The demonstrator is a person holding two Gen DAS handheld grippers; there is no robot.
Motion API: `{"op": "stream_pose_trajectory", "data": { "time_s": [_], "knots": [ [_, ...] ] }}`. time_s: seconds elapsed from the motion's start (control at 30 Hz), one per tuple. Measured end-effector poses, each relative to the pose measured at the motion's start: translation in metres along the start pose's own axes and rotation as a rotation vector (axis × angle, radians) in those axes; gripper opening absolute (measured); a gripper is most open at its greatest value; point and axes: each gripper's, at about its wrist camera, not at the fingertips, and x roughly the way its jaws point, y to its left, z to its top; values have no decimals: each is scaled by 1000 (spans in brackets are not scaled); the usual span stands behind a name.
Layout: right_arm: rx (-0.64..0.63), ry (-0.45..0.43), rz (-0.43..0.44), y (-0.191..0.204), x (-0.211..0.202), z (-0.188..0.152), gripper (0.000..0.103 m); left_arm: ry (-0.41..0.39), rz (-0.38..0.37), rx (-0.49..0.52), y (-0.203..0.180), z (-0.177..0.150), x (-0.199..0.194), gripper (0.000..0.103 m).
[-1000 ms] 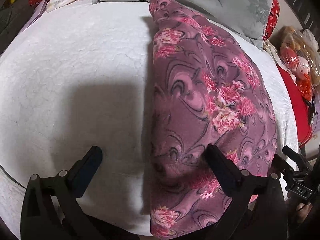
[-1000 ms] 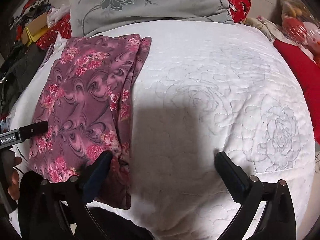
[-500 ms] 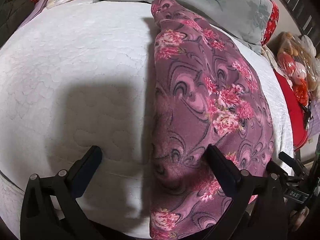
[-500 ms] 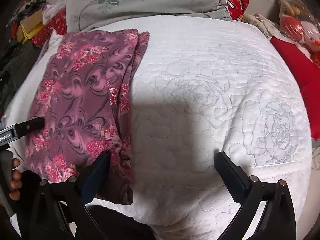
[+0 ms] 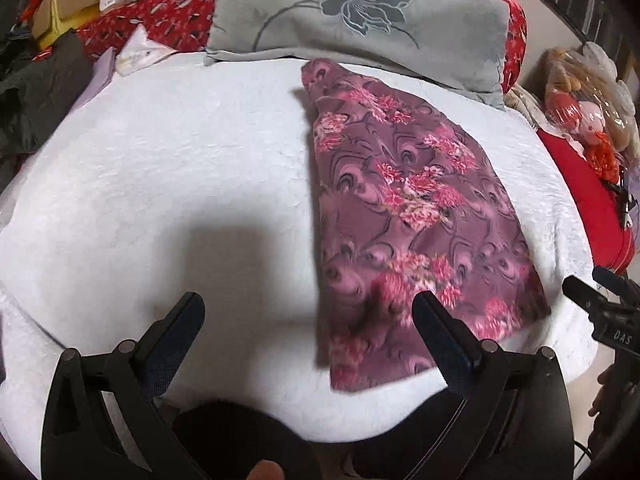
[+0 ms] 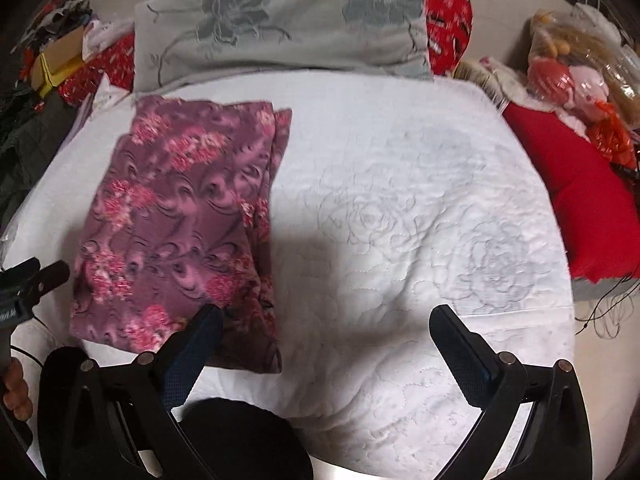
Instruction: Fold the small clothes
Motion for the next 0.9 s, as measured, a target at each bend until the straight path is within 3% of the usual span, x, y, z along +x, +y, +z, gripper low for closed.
{"op": "stream_pose_trajectory", "data": {
  "time_s": [0.03, 0.23, 0.43, 0.9],
  "knots": [
    [3, -9, 1, 0, -3, 0, 103, 2, -7, -9, 3, -1, -3, 103],
    [11, -58, 13, 4, -20, -7, 103, 38, -68, -56, 10, -5, -2, 103],
    [0, -80, 8, 5, -28, -6, 103, 36, -70, -31, 1, -11, -8, 103],
    [3, -75, 17, -1, -31, -9, 103, -46, -46, 217, -64, -28, -34, 103]
  ]
}}
